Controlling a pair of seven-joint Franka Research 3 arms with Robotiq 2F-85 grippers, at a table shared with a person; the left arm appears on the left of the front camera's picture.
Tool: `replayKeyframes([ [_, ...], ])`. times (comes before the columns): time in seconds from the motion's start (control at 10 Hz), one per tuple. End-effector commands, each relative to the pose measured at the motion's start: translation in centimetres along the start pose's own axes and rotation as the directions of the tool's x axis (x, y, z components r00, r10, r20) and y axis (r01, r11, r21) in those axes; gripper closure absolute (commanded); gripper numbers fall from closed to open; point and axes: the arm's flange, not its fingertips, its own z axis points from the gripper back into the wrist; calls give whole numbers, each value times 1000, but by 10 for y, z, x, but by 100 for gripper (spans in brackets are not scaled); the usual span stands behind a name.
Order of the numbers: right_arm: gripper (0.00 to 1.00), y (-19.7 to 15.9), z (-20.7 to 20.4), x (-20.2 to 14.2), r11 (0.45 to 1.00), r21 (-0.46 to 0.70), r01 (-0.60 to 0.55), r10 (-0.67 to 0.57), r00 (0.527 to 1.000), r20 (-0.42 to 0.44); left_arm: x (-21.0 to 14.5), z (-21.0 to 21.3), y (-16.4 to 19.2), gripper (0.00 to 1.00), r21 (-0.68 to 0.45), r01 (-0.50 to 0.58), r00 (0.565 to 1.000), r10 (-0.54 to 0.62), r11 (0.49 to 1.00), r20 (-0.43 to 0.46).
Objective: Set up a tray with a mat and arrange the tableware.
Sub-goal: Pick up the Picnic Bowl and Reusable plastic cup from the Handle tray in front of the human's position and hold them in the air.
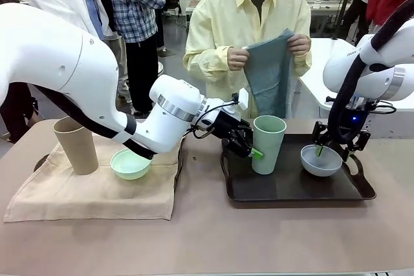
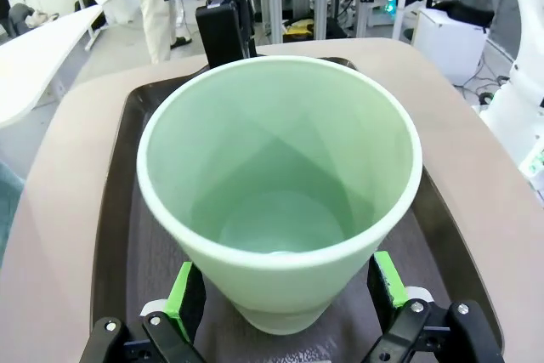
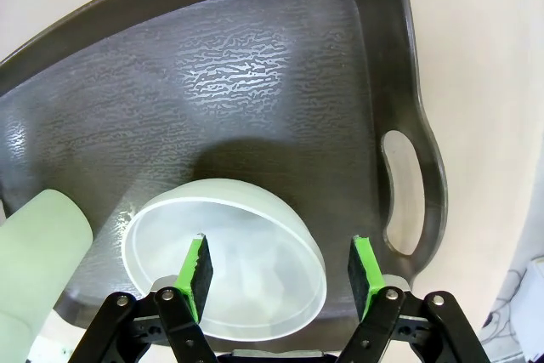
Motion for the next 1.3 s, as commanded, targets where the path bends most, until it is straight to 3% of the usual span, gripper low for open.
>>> replayKeyframes([
  [0.0,17,-1,-5,1,1000,23,-6,6,1000,-4,4,-7,7,0,-14,-4,1000,5,1000,5],
  [0.8,17,2,-7,1,1000,17,-9,9,1000,-13,10,-26,8,0,-35,42,999,-42,998,-1],
  [0.9,23,2,-8,1,1000,15,-26,26,999,-19,11,-25,9,6,-24,42,999,-42,999,0],
  [1.0,76,3,-8,1,999,15,-29,29,999,-22,11,-24,9,54,-22,46,999,-46,999,2],
  [1.1,83,3,-8,1,1000,15,-26,27,999,-26,12,-24,9,61,-18,47,999,-47,999,3],
  [1.2,100,3,-7,1,1000,11,-25,26,999,-26,13,-25,10,100,-16,46,999,-46,999,3],
])
